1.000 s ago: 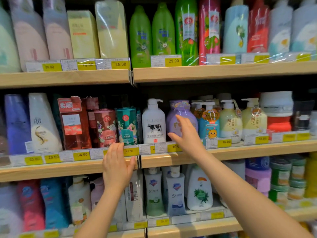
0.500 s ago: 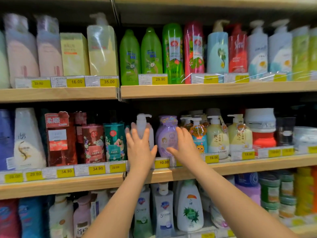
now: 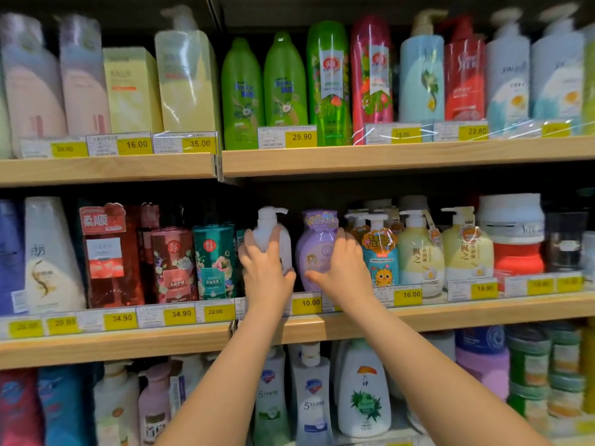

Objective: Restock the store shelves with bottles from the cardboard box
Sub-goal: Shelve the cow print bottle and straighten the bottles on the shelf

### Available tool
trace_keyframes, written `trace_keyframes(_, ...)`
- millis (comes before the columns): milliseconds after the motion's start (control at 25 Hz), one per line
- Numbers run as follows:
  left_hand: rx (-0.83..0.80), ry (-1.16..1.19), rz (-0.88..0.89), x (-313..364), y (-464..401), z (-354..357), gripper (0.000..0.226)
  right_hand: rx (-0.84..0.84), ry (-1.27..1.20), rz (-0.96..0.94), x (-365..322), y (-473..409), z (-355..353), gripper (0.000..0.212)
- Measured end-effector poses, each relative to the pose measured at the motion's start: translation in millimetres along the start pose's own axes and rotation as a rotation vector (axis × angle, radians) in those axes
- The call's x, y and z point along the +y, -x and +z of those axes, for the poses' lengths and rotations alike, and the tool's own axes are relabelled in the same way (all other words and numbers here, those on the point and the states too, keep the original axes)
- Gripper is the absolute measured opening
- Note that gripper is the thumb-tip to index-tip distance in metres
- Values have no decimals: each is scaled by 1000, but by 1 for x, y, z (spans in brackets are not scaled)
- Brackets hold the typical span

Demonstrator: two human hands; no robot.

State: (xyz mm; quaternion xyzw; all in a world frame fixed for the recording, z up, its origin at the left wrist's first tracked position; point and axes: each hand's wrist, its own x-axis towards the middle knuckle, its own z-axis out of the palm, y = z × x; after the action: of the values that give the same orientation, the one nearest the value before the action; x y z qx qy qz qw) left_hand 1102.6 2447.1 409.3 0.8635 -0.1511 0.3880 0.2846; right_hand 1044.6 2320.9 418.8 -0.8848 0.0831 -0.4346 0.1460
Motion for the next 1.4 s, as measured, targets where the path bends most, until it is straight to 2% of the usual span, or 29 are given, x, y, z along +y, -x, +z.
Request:
trace_keyframes(240, 17, 3, 18, -4, 1, 2, 91, 0, -7, 4, -1, -3, 1, 96)
trace_keyframes(440, -1, 19, 32, -3, 4, 1, 90, -42, -43, -8, 5, -1, -1, 83)
trace_keyframes(560, 40, 22, 59, -2, 10, -8, 87, -63, -83, -39, 7, 1, -6, 94)
trace_keyframes(640, 116, 148, 136, -7, 29, -15, 79, -34, -188, -75, 10, 11, -12, 96)
trace_keyframes(720, 166, 292, 201, -21, 69, -15, 69, 21, -295, -101, 14, 36, -14, 88)
trace_keyframes(880, 149, 359, 171, -60, 165, 6, 58, 86, -387, -116, 38, 125, 13, 67)
trace_keyframes(1000, 83, 376, 134, -75, 210, 31, 56, 59, -309, -185, 57, 188, 51, 57)
trace_keyframes(1080, 29, 376, 79, -83, 237, 46, 57, -29, -266, -240, 63, 220, 75, 54)
trace_keyframes(1200, -62, 351, -43, -100, 269, 70, 61, -144, -324, -140, 68, 246, 103, 57)
trace_keyframes(1400, -158, 286, -126, -122, 281, 98, 61, -265, -409, 97, 77, 251, 138, 72)
